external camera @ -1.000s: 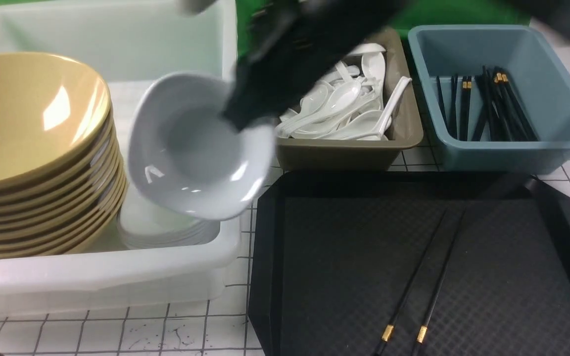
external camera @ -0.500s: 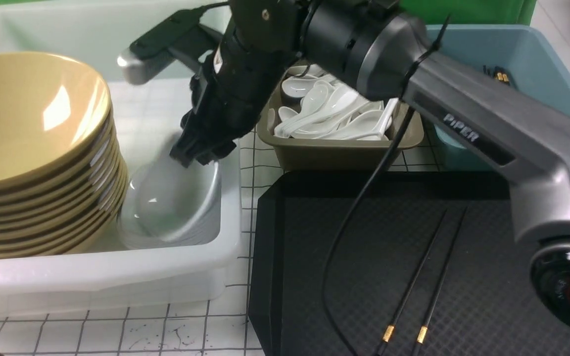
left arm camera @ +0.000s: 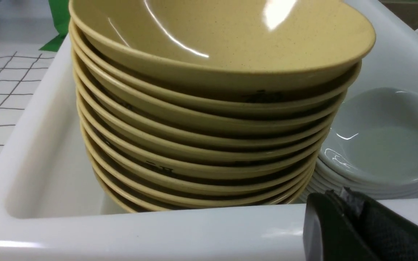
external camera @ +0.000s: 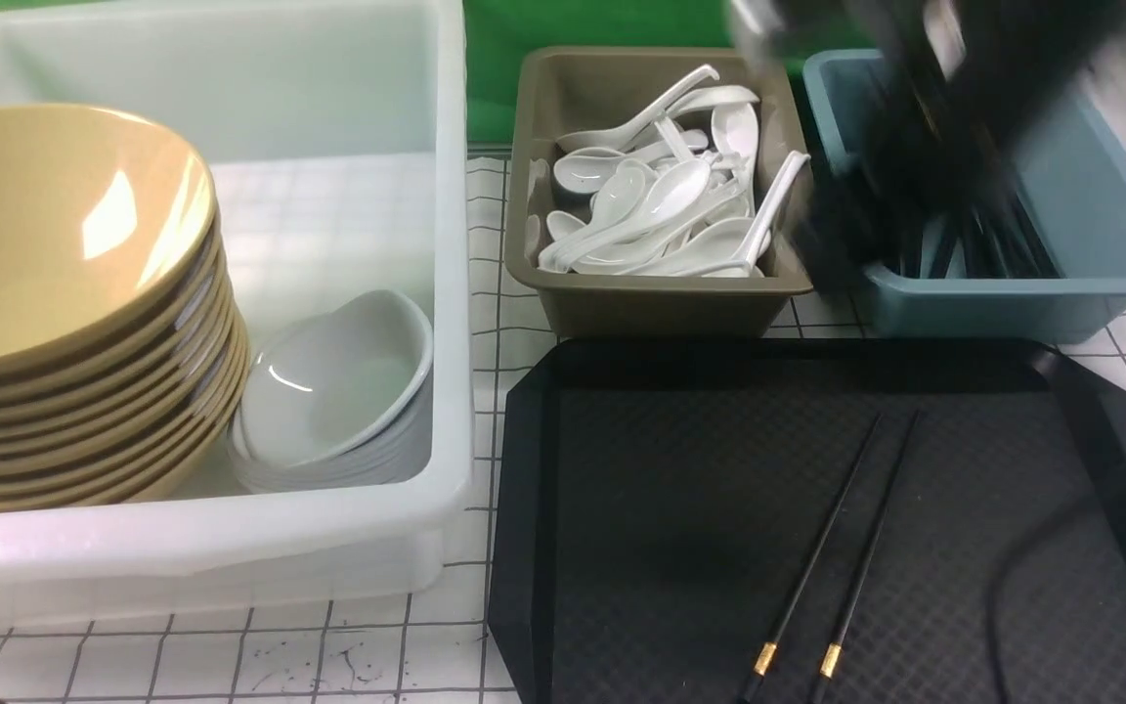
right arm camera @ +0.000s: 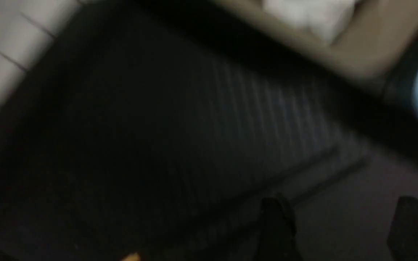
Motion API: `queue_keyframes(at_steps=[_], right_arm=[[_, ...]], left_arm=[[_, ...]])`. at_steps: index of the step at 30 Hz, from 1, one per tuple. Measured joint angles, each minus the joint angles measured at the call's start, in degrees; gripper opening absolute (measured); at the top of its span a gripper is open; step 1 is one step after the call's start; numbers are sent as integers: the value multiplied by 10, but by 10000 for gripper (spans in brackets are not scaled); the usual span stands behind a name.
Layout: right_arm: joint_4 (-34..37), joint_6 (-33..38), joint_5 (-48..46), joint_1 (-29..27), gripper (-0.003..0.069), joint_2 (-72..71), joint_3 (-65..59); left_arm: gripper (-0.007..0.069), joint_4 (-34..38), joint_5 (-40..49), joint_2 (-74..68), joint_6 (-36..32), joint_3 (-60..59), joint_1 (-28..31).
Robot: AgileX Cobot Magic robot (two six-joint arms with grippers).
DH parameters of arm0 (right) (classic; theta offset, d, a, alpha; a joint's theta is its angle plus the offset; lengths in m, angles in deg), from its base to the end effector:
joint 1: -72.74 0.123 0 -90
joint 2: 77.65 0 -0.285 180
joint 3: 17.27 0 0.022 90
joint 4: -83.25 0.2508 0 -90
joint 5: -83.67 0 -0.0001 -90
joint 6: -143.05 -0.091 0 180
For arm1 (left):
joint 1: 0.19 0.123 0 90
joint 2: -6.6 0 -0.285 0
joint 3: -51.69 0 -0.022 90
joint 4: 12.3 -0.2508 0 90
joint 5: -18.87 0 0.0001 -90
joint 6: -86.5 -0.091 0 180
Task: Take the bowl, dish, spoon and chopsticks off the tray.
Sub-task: Use the right arm to grab a chopstick
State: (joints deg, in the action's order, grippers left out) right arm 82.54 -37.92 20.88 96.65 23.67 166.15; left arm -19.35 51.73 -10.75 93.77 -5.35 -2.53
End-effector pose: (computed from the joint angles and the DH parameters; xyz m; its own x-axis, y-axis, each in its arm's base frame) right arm 0.3088 0.1358 0.3039 -0.8672 -0.3722 -0.3308 -0.3922 0.9199 -0.0067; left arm 0.0506 0.0040 0.2699 -0.2924 -0.0114 -0.9562 -0.0297 0.9996 -0.0028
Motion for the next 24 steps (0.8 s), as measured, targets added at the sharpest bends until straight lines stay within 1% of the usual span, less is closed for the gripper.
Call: queue_keyframes(at_steps=[2,6,13,15,17,19,20,22,23,24], right_arm=[[26,-22,83,-16,430,-18,-110],[62,-61,210,-26,425,-25,-258],[69,-68,267,-26,421,21,-282],[69,-67,278,-26,396,41,-282],[64,-56,276,-27,352,47,-279],[59,-38,269,-27,290,50,-277],[55,-17,261,-27,223,51,-276],[51,7,245,-27,136,51,-276],[49,15,234,-27,96,50,-274],[45,20,221,-27,75,48,-274]], left_arm=[[-13,0,-3,0,0,0,0],[-13,3,-21,0,0,-5,0],[-13,5,-47,0,0,-29,0],[-13,6,-49,0,0,-30,0],[-13,6,-51,0,0,-30,0],[-13,6,-52,0,0,-30,0],[-13,6,-52,0,0,-30,0],[-13,6,-52,0,0,-30,0],[-13,6,-52,0,0,-30,0],[-13,6,-52,0,0,-30,0]])
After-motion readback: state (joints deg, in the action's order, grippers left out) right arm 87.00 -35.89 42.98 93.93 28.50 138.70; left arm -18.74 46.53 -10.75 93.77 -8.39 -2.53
